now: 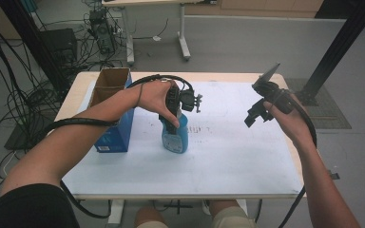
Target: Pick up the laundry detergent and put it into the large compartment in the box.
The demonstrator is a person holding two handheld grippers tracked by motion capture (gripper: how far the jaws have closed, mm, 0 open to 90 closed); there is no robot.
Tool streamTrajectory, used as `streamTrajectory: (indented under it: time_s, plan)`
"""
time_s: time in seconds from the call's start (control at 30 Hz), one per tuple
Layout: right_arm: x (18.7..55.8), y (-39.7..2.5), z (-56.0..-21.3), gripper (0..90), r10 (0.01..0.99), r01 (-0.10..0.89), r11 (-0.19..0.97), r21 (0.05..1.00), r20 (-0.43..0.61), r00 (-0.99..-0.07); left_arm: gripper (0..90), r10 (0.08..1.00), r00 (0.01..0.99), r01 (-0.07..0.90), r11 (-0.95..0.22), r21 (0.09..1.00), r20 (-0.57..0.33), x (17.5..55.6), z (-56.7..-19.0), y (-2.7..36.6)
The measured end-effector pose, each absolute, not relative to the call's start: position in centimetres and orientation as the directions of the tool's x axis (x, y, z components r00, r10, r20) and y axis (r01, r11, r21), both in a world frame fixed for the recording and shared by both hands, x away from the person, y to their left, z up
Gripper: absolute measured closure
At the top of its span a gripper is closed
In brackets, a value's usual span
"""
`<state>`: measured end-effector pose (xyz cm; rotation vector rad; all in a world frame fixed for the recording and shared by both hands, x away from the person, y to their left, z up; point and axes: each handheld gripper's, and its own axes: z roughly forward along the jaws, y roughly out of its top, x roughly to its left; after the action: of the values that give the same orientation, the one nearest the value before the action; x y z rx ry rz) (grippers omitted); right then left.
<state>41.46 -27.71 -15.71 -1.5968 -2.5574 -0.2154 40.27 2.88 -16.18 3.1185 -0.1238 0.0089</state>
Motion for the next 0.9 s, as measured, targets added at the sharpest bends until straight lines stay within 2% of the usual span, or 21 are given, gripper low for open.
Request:
streamTrajectory:
  time_s: [0.9]
  plan:
    - [41.68, -27.37, -15.95, 6.2, 0.881, 0.898, 0.437, 0.053, 0.176, -0.439, 7.4, -0.089, 0.996, -0.089, -0.996, 0.021, -0.003, 40.16, -16.75, 2.92]
